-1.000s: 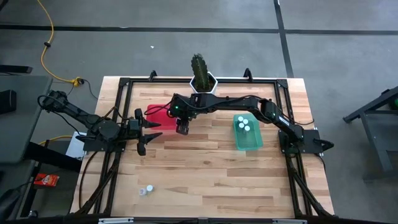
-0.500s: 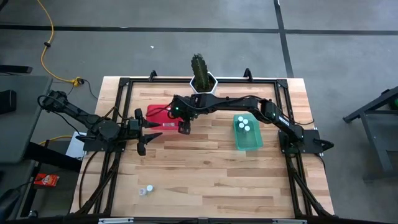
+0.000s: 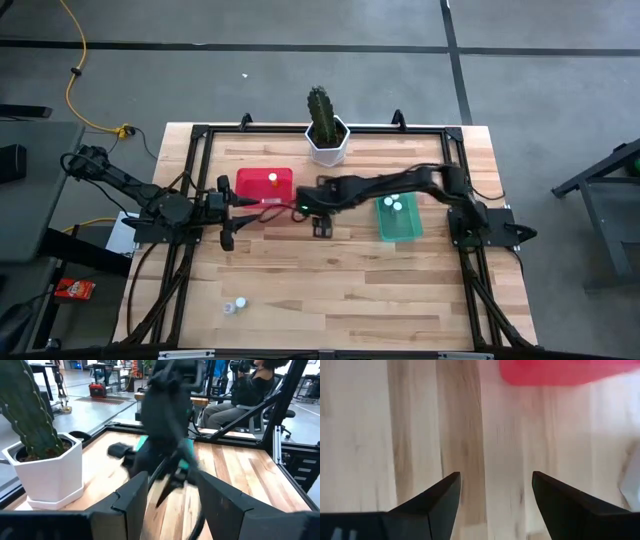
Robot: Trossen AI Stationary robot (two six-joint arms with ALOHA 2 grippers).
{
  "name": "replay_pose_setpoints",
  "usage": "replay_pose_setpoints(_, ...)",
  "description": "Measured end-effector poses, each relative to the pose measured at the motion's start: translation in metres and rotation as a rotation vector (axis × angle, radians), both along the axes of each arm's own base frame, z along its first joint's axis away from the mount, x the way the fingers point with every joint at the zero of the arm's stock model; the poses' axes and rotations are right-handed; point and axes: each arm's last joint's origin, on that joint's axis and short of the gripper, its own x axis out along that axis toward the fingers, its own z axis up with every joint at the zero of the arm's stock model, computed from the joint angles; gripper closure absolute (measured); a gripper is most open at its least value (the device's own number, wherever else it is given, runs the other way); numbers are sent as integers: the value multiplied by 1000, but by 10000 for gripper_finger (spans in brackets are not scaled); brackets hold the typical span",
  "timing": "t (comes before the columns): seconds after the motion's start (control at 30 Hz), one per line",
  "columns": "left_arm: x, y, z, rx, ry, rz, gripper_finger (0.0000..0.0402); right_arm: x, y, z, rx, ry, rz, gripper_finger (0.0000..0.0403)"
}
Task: Pick and place medicine bottles into bin by pill shape (circle, oval)
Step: Put the green capsule bottle into the green bin
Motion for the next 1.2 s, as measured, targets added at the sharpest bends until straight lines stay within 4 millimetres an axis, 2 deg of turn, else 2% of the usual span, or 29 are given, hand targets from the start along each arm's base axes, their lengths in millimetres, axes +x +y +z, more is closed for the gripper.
replay_pose_setpoints(0.1, 0, 0, 0, 4, -1, 0, 238, -31, 12, 13, 13, -127, -40, 162)
replay_pose_setpoints(0.23, 0, 0, 1, 3, -6, 0, 238, -68, 35, 24, 70, -399, -33, 162)
replay_pose_setpoints(0.37, 3, -1, 0, 2, -10, 3, 238, -96, 58, 33, 124, -699, 62, 162)
replay_pose_setpoints(0.5, 7, -2, 0, 5, -11, 5, 238, -116, 70, 33, 119, -898, 152, 162)
replay_pose_setpoints(0.63, 12, -4, -1, 36, -13, 2, 238, -125, 75, 36, 101, -1007, 205, 162)
replay_pose_setpoints(1.2, 28, -10, -12, 72, 39, -2, 238, -125, 74, 32, 116, -985, 184, 162)
